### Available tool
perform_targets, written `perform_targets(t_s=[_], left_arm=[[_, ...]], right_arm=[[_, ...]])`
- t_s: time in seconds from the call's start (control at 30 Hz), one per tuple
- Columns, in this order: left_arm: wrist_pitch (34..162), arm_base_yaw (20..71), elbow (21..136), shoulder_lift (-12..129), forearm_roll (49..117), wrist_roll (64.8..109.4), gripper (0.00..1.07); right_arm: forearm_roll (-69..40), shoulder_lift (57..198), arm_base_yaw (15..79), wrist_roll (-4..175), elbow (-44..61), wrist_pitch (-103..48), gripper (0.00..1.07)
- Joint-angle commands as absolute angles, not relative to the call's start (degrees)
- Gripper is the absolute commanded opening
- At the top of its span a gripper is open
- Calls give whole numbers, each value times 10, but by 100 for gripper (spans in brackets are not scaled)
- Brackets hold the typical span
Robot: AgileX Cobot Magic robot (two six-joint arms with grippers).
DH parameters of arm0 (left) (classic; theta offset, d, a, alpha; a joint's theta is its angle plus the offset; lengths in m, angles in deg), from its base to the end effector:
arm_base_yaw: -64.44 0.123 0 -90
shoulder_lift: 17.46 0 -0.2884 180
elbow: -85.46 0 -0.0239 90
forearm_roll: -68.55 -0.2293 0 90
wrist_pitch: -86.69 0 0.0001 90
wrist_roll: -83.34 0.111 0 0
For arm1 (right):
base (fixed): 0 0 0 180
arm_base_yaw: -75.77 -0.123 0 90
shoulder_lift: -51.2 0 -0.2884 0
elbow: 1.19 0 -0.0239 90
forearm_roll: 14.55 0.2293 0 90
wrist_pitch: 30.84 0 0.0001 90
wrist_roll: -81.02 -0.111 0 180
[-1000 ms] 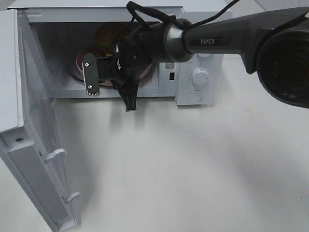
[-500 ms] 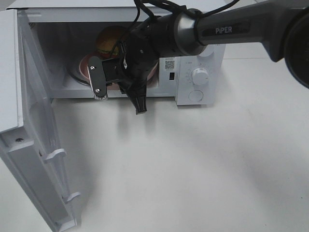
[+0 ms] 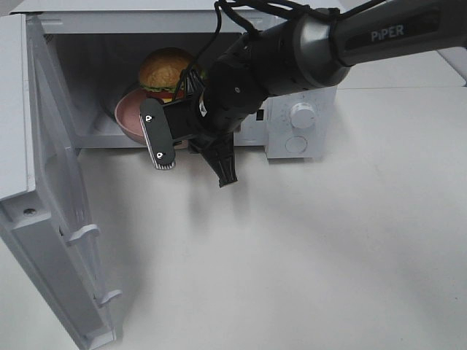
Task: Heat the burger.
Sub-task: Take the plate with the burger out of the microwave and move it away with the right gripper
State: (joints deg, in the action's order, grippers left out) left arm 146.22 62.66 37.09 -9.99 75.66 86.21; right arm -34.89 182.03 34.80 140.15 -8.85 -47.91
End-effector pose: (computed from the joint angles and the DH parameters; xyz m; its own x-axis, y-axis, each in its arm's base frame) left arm -0.0102 -0.0115 0.2620 -0.4268 0.0003 -0.9043 0.1218 0.9909 -0.0572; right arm 0.3590 0.2967 0.1521 0.4775 -0.8770 -0.0528 -0.6792 -0.3303 -0.6554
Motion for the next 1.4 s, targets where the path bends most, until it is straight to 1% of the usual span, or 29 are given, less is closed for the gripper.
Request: perform_targets(t_s=[0.03,0.07,0.13,0.17,0.47,0.6,0.63,0.7,0.73,0.93,1.27,1.4], left_arm=[[1461,629,370,-112,756,860,98],[1461,629,370,-112,756,860,98],[1461,629,370,-112,756,860,98],[1461,629,370,-112,756,860,98],[1461,629,370,-112,756,860,98],[1461,629,370,-112,756,860,98],[1461,629,370,-112,756,860,98],[1461,629,370,-112,756,860,98],[1461,629,370,-112,756,860,98],[1461,629,370,-112,756,860,98],[1461,629,370,-112,756,860,98],[1461,629,370,-112,756,860,98]], right_arm=[[-364,1778,350,1402,-56,-425,0],[-365,1759,350,1402,-29,-400,0],[-365,1749,350,1402,-19,-387,0],[-365,1733,350,1402,4,-374,0],[-368,1670,350,1402,95,-351,0],[-368,1627,350,1402,156,-324,0],[-368,1627,350,1402,156,-324,0],[-368,1599,350,1402,193,-305,0],[-368,1599,350,1402,193,-305,0],[-368,1528,350,1402,271,-280,0],[-368,1436,350,1400,354,-286,0],[-368,1385,350,1393,394,-315,0]])
